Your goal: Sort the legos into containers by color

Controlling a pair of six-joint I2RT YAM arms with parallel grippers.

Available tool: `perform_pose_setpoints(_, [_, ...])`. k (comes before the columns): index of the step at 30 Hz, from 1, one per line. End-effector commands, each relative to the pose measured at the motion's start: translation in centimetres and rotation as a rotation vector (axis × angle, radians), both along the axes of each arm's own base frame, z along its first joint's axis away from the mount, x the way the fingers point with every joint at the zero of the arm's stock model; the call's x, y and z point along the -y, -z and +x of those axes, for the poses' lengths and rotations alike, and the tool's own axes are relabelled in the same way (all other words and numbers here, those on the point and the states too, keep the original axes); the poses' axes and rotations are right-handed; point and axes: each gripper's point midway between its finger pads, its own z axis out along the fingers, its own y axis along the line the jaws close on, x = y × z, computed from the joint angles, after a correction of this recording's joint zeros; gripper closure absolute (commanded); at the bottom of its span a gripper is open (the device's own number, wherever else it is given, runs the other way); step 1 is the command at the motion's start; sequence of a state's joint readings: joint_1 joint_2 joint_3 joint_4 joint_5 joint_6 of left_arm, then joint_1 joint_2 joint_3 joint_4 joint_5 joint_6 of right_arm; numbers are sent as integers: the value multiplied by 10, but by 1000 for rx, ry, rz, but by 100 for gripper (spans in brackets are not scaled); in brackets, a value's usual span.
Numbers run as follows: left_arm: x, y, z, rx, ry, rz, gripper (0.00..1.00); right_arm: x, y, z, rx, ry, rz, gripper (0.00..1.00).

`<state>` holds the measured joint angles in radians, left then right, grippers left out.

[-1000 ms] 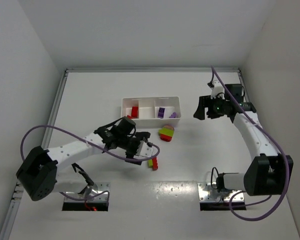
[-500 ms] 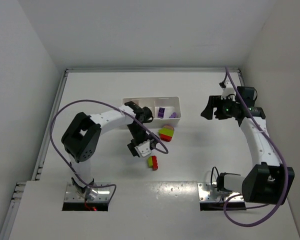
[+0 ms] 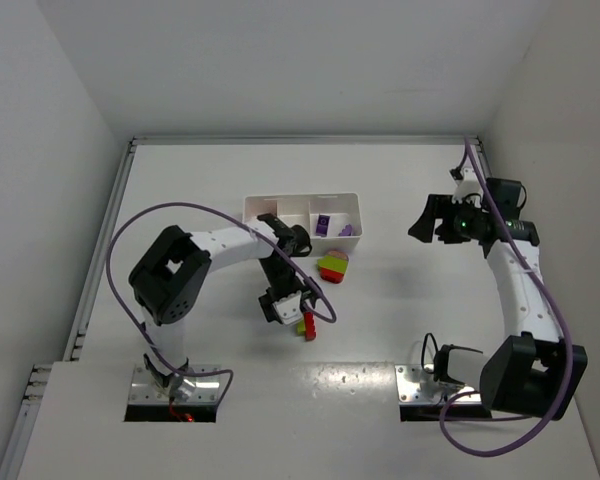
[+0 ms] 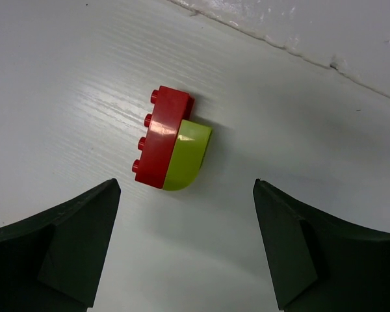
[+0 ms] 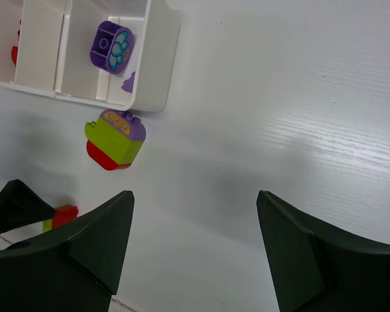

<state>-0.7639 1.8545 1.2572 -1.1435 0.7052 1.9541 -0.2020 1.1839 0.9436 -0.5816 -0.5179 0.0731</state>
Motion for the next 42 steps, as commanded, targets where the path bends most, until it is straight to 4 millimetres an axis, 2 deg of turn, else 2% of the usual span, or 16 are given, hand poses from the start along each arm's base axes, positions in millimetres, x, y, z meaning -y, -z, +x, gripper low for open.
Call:
perform_pose_setpoints(1, [28, -1, -5, 84, 235, -231, 10, 1, -9, -2, 29, 7, 18, 23])
perform_pose_setpoints(8, [42, 13, -6, 83, 273, -250, 10, 2, -9, -3, 21, 10, 27, 23])
perform_pose_setpoints(11, [48, 13, -5, 89, 289, -258, 16, 5, -8, -5, 17, 13, 22, 23])
perform_pose_setpoints(12, [50, 16, -9, 74, 295, -259, 24, 5, -6, -6, 12, 7, 17, 23])
perform_pose_setpoints(18, [49, 19, -14, 61, 312, -253, 47, 5, -2, -11, -3, -7, 23, 24])
perform_pose_setpoints(20, [50, 22, -13, 56, 278, -237, 66, -2, -5, -13, 5, -38, 56, 24])
perform_pose_setpoints(21, [54, 20, -8, 76, 256, -246, 86, -5, -3, -15, -8, -56, 70, 24])
perform_pose_setpoints(24, [60, 5, -6, 56, 110, -246, 91, -28, -1, -23, -23, -143, 154, 26])
perform_pose_setpoints(26, [71, -11, 9, 44, -70, -259, 91, -50, -5, -33, -43, -218, 278, 26])
perform_pose_setpoints(27, [68, -25, 12, 56, -137, -282, 91, -60, -3, -39, -60, -260, 322, 27])
perform_pose_setpoints(28, [80, -42, 30, 101, -210, -359, 91, -73, -13, -43, -43, -330, 390, 28])
perform_pose_setpoints(30, [74, -67, 33, 34, -427, -361, 91, -91, -19, -50, -30, -412, 429, 34])
perform_pose_setpoints(31, [77, -81, 40, 27, -483, -399, 91, -98, -25, -47, 19, -469, 416, 36])
perform_pose_setpoints(34, [74, -116, 38, -110, -625, -407, 91, -118, -38, -39, 154, -636, 300, 36])
perform_pose_setpoints(38, [75, -151, 38, -330, -770, -403, 91, -129, -38, -27, 209, -745, 231, 37])
perform_pose_setpoints(42, [75, -164, 31, -411, -810, -389, 91, -145, -44, -25, 220, -866, 225, 47])
